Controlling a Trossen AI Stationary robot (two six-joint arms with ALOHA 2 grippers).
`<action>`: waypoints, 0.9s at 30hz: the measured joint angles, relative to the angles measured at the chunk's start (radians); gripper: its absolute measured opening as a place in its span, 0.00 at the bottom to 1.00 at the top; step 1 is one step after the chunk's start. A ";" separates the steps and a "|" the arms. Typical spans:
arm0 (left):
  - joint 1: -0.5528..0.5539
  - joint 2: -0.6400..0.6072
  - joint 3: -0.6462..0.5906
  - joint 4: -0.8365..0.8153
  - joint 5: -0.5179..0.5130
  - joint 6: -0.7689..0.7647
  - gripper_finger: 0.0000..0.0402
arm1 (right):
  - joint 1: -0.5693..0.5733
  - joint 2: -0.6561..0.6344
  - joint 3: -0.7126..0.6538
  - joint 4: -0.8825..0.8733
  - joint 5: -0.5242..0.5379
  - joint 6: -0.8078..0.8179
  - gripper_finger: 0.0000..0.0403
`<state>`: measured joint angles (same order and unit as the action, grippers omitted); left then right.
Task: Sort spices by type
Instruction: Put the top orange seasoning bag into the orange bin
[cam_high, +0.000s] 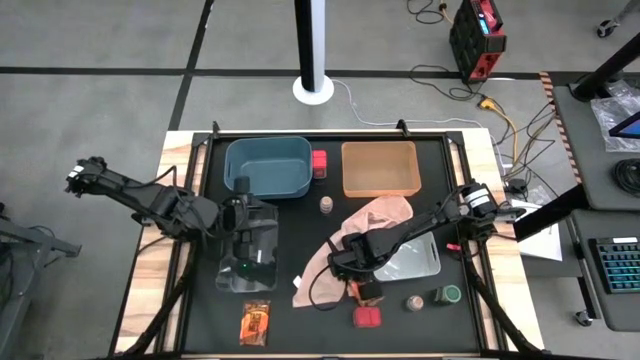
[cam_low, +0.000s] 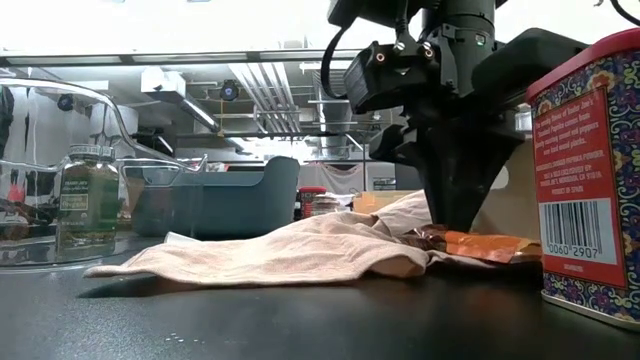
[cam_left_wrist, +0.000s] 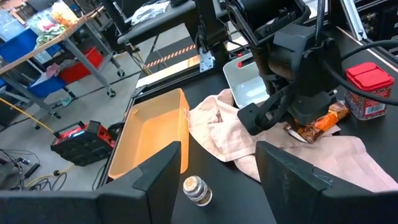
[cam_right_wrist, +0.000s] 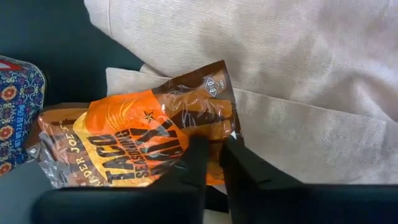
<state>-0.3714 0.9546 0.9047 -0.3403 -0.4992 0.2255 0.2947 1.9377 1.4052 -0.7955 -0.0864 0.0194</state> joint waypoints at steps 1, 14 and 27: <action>0.000 0.001 0.000 0.000 0.000 -0.001 0.48 | 0.000 0.000 0.000 0.000 0.000 -0.010 0.05; 0.000 0.009 0.000 0.002 0.000 -0.004 0.48 | -0.001 -0.112 -0.005 -0.003 0.072 0.009 0.02; 0.000 0.046 0.000 0.004 -0.013 -0.002 0.48 | -0.001 -0.436 -0.134 0.331 0.276 0.075 0.02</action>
<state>-0.3717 1.0004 0.9047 -0.3363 -0.5117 0.2231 0.2935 1.5022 1.2710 -0.4643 0.1893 0.0940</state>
